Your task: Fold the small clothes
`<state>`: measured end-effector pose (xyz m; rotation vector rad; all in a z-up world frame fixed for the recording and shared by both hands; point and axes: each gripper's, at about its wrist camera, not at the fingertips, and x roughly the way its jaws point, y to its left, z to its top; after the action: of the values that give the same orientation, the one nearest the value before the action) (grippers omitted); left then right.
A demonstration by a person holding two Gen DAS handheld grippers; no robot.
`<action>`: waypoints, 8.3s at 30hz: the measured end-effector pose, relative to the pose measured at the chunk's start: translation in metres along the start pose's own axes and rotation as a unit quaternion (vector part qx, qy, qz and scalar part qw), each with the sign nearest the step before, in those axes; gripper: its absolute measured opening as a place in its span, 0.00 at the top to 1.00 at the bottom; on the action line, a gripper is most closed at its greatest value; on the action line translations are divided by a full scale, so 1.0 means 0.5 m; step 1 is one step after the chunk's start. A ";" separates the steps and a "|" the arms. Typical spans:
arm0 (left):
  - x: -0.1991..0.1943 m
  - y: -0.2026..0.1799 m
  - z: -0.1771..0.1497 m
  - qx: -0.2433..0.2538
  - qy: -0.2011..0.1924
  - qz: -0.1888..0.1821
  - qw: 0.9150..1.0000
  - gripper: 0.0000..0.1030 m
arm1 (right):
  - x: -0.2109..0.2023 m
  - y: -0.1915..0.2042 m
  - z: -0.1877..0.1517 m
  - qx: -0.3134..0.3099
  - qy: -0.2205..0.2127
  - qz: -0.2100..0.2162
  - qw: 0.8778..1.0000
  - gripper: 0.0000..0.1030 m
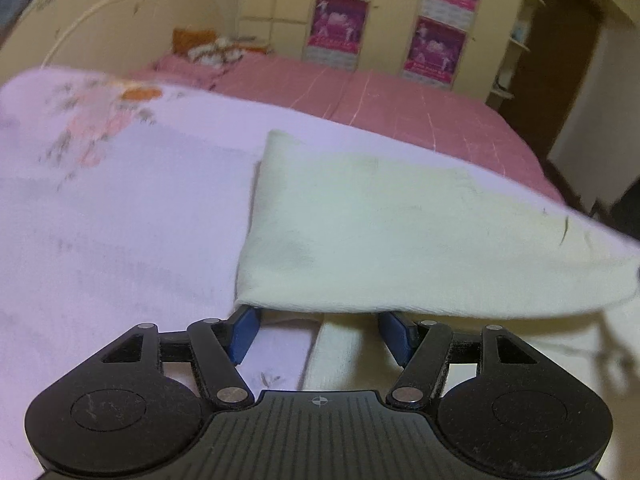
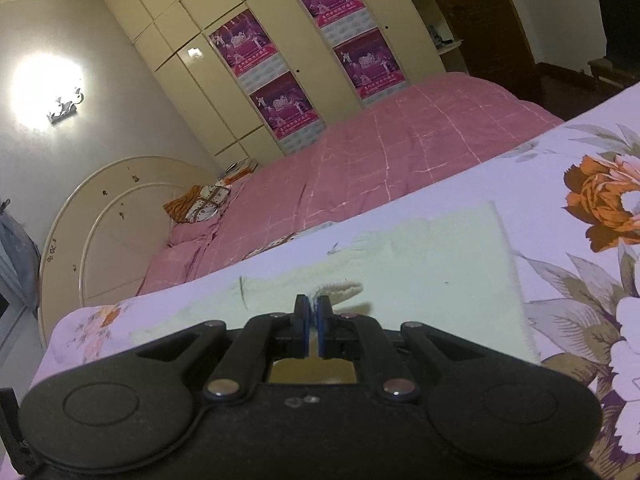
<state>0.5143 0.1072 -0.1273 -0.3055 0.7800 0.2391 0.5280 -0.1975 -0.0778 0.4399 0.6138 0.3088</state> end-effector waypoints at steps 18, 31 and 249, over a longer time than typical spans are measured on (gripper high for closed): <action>0.013 0.039 -0.003 -0.012 -0.027 -0.029 0.999 0.37 | -0.014 -0.021 0.008 -0.008 0.000 0.005 1.000 0.95; 0.035 0.018 -0.008 0.031 -0.032 -0.009 0.999 0.37 | -0.066 -0.109 0.019 0.022 -0.028 -0.037 0.999 0.95; 0.174 -0.004 0.121 -0.059 -0.016 -0.223 0.973 0.66 | 0.082 -0.180 0.078 0.070 0.089 0.034 0.993 0.75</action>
<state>0.6144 0.1354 -0.1490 -0.5770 0.6470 -0.1336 0.5970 -0.2703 -0.1127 0.5739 0.7983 0.3732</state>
